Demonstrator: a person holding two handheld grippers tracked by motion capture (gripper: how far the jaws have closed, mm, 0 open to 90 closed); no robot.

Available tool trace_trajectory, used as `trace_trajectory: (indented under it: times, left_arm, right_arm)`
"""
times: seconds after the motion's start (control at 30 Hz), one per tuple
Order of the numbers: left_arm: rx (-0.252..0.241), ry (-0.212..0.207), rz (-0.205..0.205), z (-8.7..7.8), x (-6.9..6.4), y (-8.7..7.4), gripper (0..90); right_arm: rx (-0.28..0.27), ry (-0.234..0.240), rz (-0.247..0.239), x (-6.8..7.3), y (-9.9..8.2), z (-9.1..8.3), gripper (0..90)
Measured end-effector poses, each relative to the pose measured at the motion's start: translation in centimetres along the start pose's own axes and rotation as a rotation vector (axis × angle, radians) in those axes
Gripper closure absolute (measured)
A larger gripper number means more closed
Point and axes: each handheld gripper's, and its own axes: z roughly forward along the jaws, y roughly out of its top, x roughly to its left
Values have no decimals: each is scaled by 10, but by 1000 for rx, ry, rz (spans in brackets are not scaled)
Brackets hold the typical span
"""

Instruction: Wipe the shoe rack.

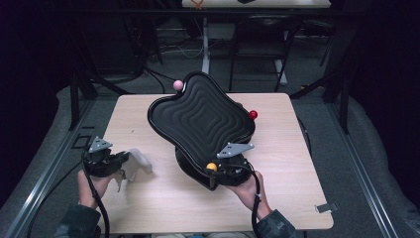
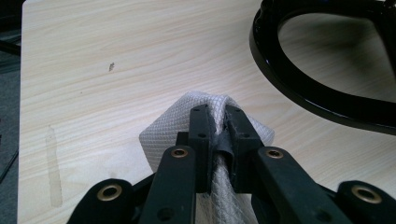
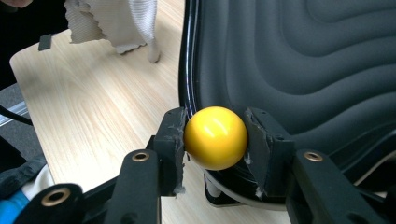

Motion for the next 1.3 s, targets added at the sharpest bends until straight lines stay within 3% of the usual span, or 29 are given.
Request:
trace_trajectory:
  times: [0.3,0.57,0.9,1.17,1.3]
  left_arm:
    - [-1,-2,-3,-1,0,0,822]
    - [-1,-5,2,0,0,0,821]
    - [-5,1,0,-1,-1,0,821]
    - [-7,-3,2,0,-2,1,821]
    - [-7,-4,2,0,-2,0,820]
  right_arm:
    - [-14,-35,44,-13,-10,-11,590]
    - [-13,-107,90,-29,-18,-23,590]
    - [-20,-258,171,-40,-23,-29,580]
    - [-53,-331,219,-43,-19,-21,491]
    - [-44,-377,251,-48,-16,-12,371]
